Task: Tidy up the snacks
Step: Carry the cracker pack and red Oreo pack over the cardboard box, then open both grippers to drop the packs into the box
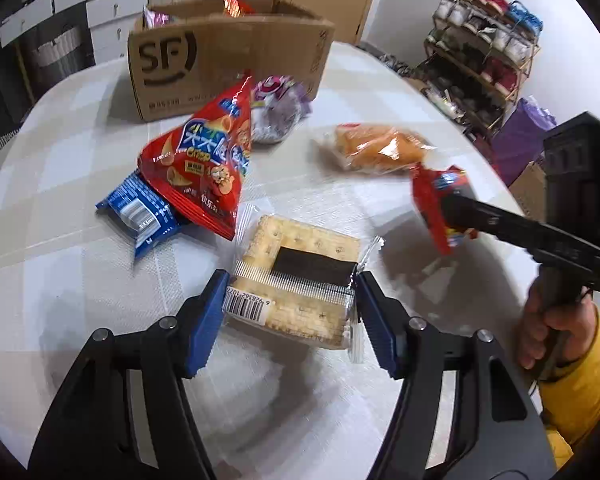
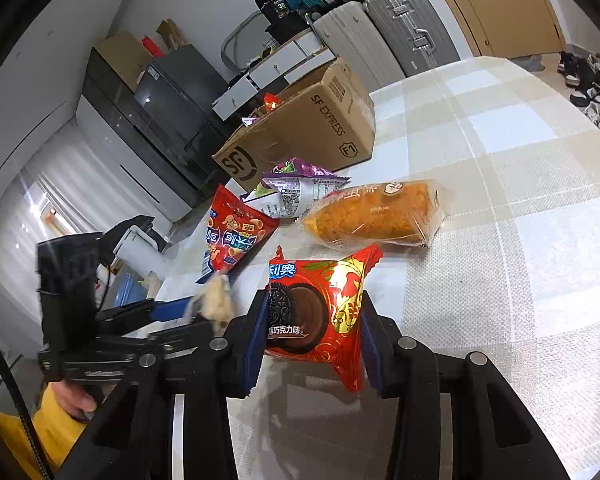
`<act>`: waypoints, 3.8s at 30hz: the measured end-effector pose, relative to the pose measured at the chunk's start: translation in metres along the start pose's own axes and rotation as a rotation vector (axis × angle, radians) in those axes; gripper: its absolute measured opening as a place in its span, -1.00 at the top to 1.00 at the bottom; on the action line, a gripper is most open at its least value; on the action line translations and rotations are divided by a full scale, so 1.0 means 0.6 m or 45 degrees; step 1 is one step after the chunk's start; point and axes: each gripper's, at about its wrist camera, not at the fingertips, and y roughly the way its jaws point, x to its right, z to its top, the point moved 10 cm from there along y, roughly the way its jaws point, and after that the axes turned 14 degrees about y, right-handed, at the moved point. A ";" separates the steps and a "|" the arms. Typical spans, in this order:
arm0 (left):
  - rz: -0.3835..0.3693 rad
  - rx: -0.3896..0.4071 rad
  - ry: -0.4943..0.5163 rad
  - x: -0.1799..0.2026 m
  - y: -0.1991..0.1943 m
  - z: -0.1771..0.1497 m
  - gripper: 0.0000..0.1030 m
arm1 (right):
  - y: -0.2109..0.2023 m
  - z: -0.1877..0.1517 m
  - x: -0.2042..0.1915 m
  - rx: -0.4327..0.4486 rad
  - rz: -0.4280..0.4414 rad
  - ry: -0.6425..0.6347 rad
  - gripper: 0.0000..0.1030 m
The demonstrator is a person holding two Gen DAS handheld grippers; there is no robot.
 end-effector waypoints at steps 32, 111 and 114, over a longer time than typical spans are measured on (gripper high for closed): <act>0.210 0.429 -0.037 -0.042 -0.395 0.126 -0.20 | -0.115 0.112 -0.318 0.148 0.149 -0.311 0.19; 0.224 0.044 -0.198 -0.347 0.168 0.455 -0.52 | 0.257 0.418 -0.185 -0.011 -0.154 -0.188 0.18; 0.226 0.050 -0.203 -0.341 0.142 0.440 -0.52 | 0.253 0.414 -0.189 -0.016 -0.151 -0.191 0.18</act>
